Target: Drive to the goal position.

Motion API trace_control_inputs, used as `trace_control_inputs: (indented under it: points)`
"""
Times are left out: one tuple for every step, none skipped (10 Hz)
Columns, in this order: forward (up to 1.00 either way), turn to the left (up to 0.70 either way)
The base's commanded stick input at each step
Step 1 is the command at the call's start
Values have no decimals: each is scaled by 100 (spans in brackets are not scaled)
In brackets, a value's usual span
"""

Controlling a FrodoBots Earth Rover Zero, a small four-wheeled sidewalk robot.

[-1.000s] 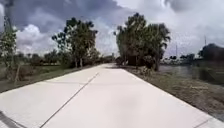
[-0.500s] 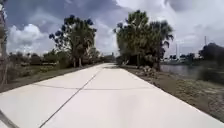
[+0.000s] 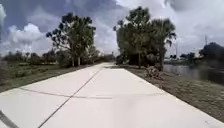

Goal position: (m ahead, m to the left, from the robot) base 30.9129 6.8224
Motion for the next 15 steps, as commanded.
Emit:
trace_control_inputs:
  points:
    - [85, 0]
    - [85, 0]
    - [85, 0]
    - [85, 0]
    - [85, 0]
    - [85, 0]
    - [85, 0]
    - [85, 0]
    - [85, 0]
    - [85, 0]
    - [85, 0]
    - [85, 0]
    - [85, 0]
    - [85, 0]
    - [85, 0]
